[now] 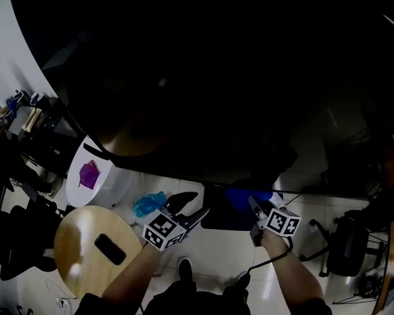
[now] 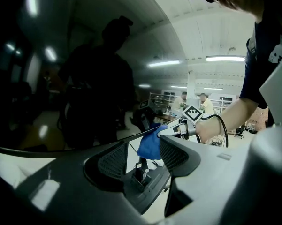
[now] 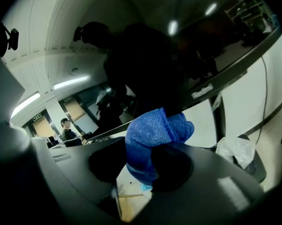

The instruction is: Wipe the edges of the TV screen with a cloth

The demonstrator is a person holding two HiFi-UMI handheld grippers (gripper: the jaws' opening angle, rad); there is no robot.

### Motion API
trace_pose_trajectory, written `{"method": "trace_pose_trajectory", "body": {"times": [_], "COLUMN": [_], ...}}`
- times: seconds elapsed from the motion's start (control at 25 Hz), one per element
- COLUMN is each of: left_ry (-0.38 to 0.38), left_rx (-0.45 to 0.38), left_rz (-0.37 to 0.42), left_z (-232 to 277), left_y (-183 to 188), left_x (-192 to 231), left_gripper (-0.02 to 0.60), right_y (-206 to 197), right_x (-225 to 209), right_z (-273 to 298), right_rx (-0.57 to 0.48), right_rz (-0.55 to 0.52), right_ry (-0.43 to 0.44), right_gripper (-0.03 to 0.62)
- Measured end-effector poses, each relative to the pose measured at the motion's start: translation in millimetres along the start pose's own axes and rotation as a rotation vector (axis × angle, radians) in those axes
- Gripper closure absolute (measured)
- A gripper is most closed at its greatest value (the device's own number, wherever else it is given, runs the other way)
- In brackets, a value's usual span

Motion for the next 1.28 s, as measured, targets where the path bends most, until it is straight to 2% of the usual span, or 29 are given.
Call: {"method": "trace_pose_trajectory", "body": {"times": [0.36, 0.64, 0.8, 1.28], "left_ry": [0.110, 0.224, 0.295, 0.429], "left_rx": [-0.046, -0.080, -0.097, -0.140], "left_rz": [-0.056, -0.091, -0.111, -0.121], "left_z": [-75, -135, -167, -232], "left_y": [-8, -16, -22, -28], "left_x": [64, 110, 133, 178], "left_gripper": [0.364, 0.364, 0.364, 0.364], "right_y": [-17, -29, -38, -56], "right_x": [88, 151, 183, 285], "right_z": [74, 127, 152, 231], "right_rx": [0.055, 0.102, 0.105, 0.160], "right_rz": [0.004, -0.008, 0.019, 0.034], "right_ry": [0.090, 0.168, 0.200, 0.316], "right_gripper": [0.448, 0.448, 0.448, 0.448]}}
Point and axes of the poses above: the fingertips, and each gripper's own axes: z forward along the fingers, x to its left, y out of its top, the point moved 3 cm from there along -z, backward along the fingers, and after that the axes turned 11 degrees about -z, right-handed, at the moved point
